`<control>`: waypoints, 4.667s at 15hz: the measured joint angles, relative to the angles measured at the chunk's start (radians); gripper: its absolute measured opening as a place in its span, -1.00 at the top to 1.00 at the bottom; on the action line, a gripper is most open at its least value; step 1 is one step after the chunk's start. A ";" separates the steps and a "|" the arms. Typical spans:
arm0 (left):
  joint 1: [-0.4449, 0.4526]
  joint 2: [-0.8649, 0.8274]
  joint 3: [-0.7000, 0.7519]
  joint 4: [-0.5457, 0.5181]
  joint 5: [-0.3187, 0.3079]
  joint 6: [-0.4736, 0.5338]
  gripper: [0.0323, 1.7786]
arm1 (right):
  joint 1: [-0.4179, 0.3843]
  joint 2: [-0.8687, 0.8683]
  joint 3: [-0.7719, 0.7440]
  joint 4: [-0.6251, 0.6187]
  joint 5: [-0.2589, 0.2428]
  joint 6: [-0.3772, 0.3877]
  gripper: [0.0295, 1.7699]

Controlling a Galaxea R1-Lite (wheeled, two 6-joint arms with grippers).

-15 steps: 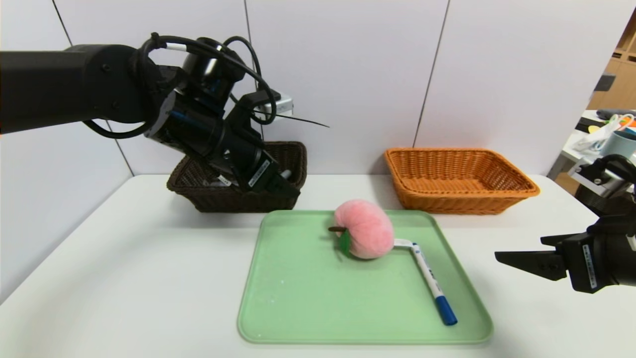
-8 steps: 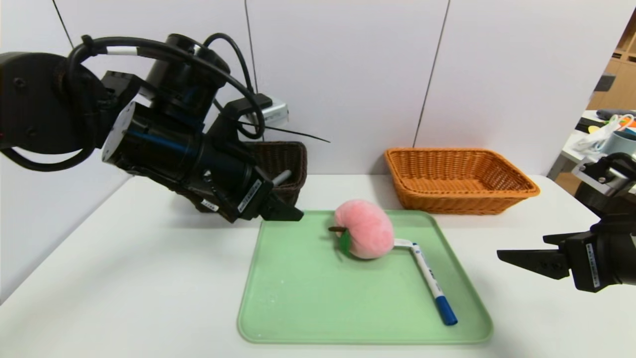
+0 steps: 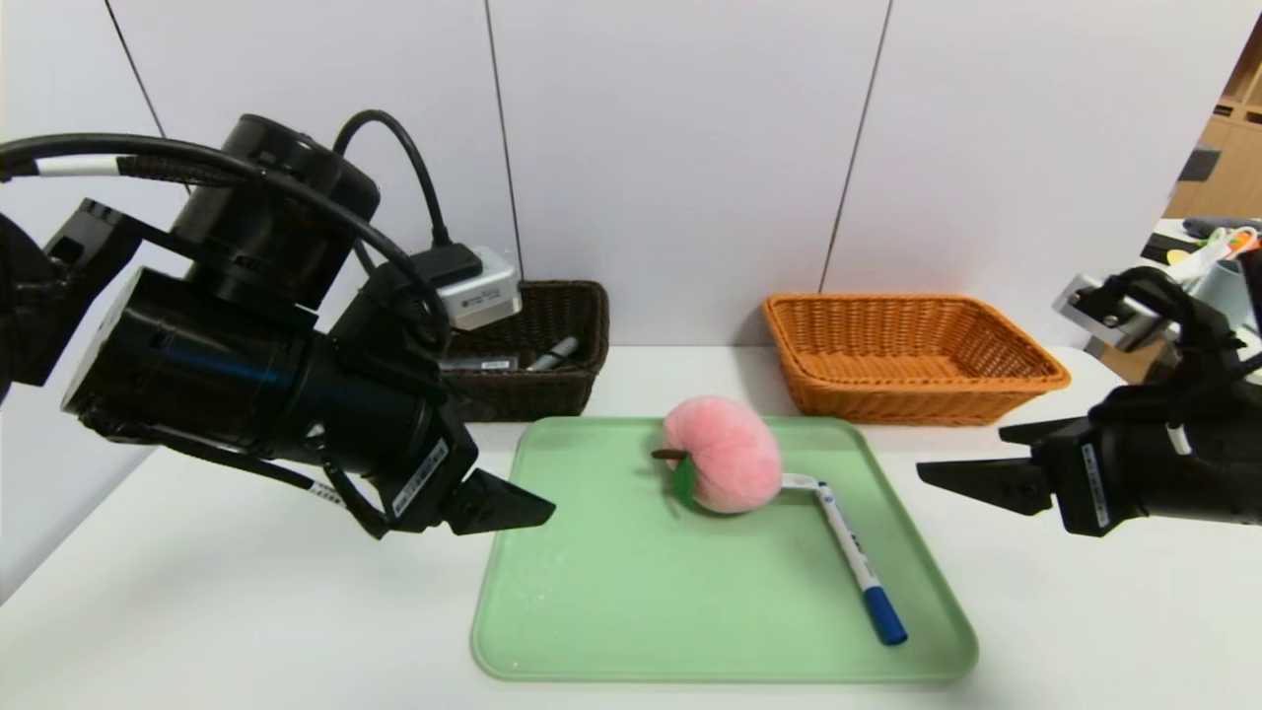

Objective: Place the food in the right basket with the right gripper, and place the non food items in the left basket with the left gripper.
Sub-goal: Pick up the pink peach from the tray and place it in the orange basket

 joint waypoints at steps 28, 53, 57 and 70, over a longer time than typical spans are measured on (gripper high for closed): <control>-0.027 -0.048 0.082 -0.001 -0.003 0.002 -0.90 | 0.267 0.680 -0.378 -0.167 -0.143 0.088 -0.93; -0.029 -0.054 0.061 -0.001 -0.006 0.011 -0.90 | 0.190 0.410 -0.362 -0.399 -0.302 0.127 0.13; -0.029 -0.050 0.061 -0.001 -0.007 0.011 -0.90 | 0.112 0.422 -0.355 -0.451 -0.362 0.120 0.13; -0.030 -0.030 0.070 -0.036 -0.007 0.007 -0.90 | -0.161 0.558 -0.393 -0.449 -0.352 0.119 0.13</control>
